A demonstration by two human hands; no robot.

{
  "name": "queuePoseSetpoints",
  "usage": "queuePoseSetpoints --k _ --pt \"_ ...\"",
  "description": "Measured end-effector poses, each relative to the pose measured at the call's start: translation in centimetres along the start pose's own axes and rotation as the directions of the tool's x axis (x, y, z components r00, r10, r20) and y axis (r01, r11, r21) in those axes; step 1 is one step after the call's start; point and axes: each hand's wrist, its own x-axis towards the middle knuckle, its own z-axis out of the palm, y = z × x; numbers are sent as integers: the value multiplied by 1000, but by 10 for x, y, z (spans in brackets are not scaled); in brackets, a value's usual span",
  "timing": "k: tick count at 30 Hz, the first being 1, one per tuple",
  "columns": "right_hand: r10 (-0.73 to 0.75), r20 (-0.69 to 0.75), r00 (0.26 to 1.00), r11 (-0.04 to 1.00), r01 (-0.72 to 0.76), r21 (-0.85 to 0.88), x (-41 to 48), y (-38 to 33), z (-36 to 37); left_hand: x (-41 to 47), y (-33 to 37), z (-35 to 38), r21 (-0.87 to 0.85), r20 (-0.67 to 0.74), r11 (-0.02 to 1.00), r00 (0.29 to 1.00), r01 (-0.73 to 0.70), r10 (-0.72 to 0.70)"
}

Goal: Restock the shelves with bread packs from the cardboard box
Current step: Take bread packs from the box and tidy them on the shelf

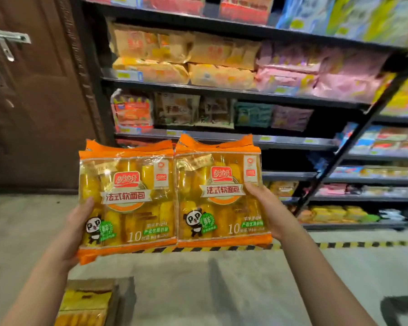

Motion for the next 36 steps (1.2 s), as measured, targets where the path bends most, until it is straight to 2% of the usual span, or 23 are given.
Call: queuePoseSetpoints --k 10,18,23,28,32,36 --pt "-16 -165 986 998 25 55 -91 7 -178 -1 -41 183 96 127 994 989 60 -72" --pt "-24 -215 976 984 61 165 -129 13 -303 -27 -80 306 107 180 993 981 53 -72" --pt "-79 -264 961 985 116 124 -130 -2 -335 -25 -90 343 135 154 990 986 42 -63" --pt "-74 -299 951 991 103 82 -106 -15 -356 -1 -92 364 147 111 988 992 46 -63" --pt "-55 -320 946 997 66 25 -71 -22 -376 38 -100 385 141 138 989 988 44 -64" --pt "-51 -336 940 999 54 -1 -22 -31 -399 95 -116 400 98 113 990 987 105 -116"
